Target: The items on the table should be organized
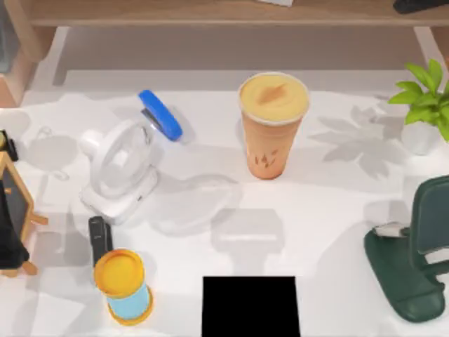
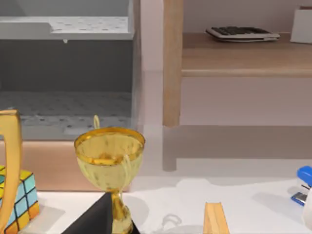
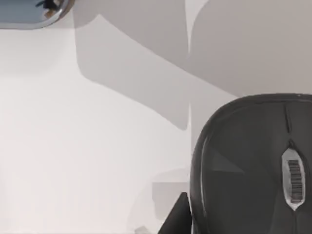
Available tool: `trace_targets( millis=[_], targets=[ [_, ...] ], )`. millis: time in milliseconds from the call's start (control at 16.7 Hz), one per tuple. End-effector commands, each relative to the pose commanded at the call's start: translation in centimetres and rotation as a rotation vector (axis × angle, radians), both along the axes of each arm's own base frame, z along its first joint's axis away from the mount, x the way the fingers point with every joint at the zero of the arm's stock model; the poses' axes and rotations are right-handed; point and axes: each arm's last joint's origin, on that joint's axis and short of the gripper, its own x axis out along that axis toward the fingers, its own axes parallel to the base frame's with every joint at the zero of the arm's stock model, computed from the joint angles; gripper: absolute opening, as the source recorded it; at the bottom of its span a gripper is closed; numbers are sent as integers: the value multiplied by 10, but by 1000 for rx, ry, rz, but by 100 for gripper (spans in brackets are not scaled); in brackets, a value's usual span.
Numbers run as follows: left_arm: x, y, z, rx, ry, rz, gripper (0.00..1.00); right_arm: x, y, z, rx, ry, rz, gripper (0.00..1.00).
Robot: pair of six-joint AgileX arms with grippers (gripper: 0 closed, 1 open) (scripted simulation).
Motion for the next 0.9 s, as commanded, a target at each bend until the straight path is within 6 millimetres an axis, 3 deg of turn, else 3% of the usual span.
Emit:
trace_targets(
  millis=[360, 900],
  targets=[
    [0, 0, 0, 0, 0, 0, 100, -4, 2, 65, 3, 11, 0, 0],
    [0, 0, 0, 0, 0, 0, 100, -2, 9, 75, -11, -11, 74, 0]
  ],
)
